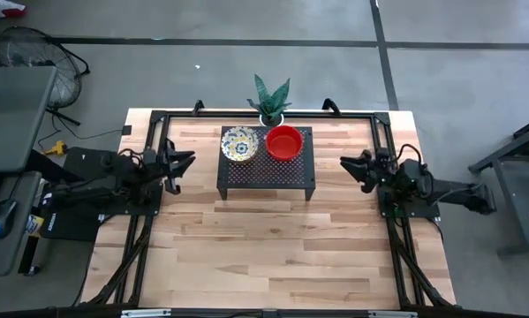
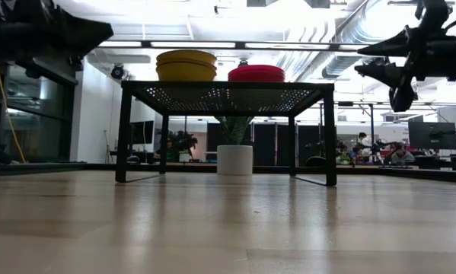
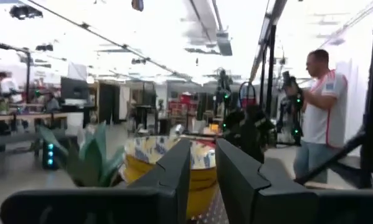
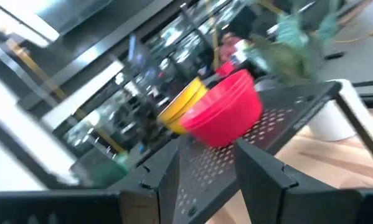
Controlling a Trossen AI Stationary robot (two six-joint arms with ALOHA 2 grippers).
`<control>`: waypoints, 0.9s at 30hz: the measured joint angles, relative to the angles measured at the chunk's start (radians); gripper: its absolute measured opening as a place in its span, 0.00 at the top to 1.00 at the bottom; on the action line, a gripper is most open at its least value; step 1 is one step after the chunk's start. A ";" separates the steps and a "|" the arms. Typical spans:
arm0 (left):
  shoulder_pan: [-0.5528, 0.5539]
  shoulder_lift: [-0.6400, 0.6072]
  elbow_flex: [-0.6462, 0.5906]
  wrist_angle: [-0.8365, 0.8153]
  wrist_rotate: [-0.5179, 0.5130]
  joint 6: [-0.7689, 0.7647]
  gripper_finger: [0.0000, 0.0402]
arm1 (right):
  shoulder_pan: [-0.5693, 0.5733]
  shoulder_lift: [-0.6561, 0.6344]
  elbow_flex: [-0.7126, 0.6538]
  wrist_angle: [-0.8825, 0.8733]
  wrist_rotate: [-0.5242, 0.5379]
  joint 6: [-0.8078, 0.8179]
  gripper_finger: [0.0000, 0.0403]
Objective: Pick & Place Mini bowls
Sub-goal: Return to Home Position
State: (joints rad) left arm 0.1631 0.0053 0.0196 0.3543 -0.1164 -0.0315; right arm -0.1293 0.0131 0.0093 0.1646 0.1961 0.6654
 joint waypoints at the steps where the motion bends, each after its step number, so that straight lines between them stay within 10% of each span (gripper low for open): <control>1: 0.000 0.001 0.000 0.002 0.005 0.000 0.82 | -0.014 0.000 0.000 -0.002 -0.032 -0.014 0.66; 27: 0.000 0.008 -0.004 -0.345 0.043 0.167 0.82 | -0.047 0.028 0.001 -0.153 -0.194 -0.507 0.66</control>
State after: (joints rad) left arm 0.1631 0.0132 0.0158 0.0092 -0.0735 0.1352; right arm -0.1764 0.0408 0.0105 0.0120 0.0024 0.1579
